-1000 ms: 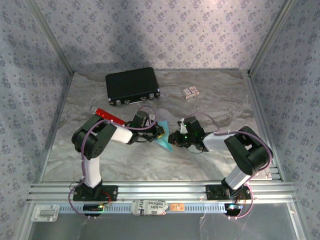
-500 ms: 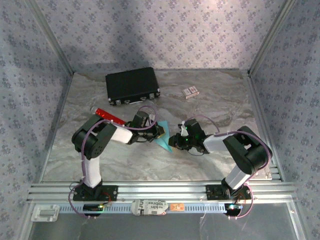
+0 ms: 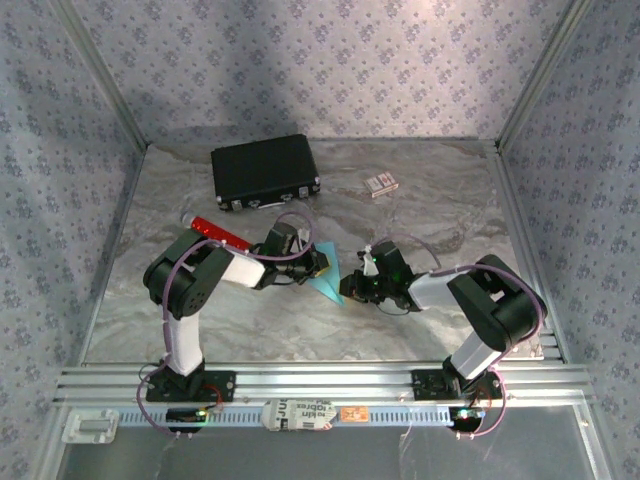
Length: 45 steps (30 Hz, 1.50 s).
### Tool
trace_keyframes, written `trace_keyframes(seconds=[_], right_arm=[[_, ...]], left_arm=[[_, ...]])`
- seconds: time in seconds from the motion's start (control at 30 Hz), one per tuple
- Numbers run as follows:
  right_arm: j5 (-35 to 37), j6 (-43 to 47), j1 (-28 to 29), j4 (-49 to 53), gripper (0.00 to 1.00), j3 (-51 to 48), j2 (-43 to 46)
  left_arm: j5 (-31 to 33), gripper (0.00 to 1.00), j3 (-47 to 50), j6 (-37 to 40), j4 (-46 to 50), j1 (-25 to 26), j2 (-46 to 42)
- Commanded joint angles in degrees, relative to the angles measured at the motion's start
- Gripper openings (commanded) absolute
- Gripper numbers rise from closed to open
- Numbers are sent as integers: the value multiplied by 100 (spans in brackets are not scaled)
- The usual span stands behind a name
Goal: Fold a paper plane with a square sheet of paper (pick it up from the middle)
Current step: Fourth fold the wing at the center of the table.
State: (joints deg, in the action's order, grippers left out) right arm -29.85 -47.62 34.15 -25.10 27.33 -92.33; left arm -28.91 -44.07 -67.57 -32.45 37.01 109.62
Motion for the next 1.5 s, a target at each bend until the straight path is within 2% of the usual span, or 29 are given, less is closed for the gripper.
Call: trace_keyframes(seconds=[0.0, 0.33, 0.53, 0.67, 1.03, 1.27, 1.47], right_arm=[[-92, -38, 70, 302, 9, -176, 46], [-136, 151, 98, 692, 13, -156, 325], [-151, 169, 108, 643, 5, -250, 231], [-207, 109, 124, 542, 4, -313, 77], [-93, 169, 133, 932, 11, -344, 435], [-129, 165, 121, 873, 5, -448, 356], [65, 219, 134, 1098, 12, -414, 528]], left_arm=[[102, 3, 162, -39, 263, -23, 138], [96, 3, 162, -62, 247, -27, 165], [87, 3, 162, -68, 239, -25, 164], [95, 3, 162, -74, 239, -20, 164], [103, 3, 189, -81, 229, -23, 164], [104, 3, 197, -90, 216, -26, 173], [109, 3, 205, -94, 212, -21, 171]])
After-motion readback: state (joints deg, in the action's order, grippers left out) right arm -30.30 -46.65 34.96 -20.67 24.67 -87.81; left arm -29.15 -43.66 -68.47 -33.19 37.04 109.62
